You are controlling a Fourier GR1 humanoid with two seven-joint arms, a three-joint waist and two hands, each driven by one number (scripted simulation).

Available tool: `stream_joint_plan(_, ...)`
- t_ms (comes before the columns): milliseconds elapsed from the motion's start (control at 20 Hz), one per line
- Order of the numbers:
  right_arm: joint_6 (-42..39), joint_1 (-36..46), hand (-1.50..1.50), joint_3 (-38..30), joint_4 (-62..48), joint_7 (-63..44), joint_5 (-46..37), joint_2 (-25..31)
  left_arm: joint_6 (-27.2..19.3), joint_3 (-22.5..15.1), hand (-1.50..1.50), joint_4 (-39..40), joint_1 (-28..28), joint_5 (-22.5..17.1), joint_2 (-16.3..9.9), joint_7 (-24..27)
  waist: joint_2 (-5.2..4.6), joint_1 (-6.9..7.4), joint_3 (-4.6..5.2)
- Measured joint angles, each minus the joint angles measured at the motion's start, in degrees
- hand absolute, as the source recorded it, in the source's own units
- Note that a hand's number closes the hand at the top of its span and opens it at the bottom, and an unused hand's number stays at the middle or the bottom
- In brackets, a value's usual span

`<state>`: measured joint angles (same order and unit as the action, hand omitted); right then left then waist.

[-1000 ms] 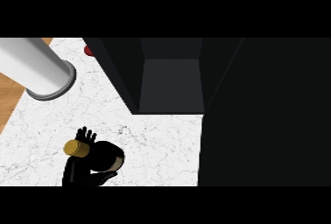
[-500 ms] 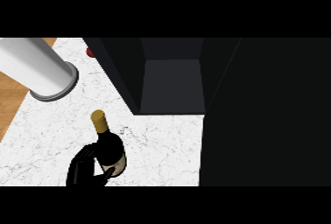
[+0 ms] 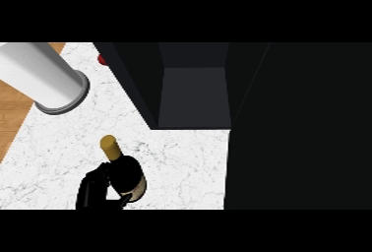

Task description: Pick up the wine, place it into the cabinet and close the cabinet

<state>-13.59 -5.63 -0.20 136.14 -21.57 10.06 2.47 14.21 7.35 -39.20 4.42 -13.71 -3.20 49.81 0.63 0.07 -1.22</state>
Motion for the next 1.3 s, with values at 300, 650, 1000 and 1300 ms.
stream_joint_plan(300,0.44,0.76,-1.50,0.22,-0.55,-0.87,-0.42,-0.07,4.02,-2.15,1.50,-3.36,-2.62,0.03,-1.56,-1.04,-0.17,-0.09,0.66)
stream_joint_plan(650,-0.18,0.29,-1.50,-0.98,-0.94,0.05,0.71,0.10,7.60,-4.49,1.50,-10.87,-8.82,-1.33,-2.61,-3.88,-0.45,0.02,1.06)
stream_joint_plan(1000,-0.39,0.41,-1.50,-1.74,-2.01,0.89,1.28,-0.04,7.42,-7.09,1.50,-27.17,-13.92,-4.50,-1.53,-11.28,-0.52,0.14,1.15)
stream_joint_plan(1300,-0.28,0.04,-1.50,-1.21,-1.44,0.51,0.94,-0.31,4.73,-10.29,1.50,-43.09,-19.03,-7.07,0.19,-20.65,-0.54,0.15,1.17)
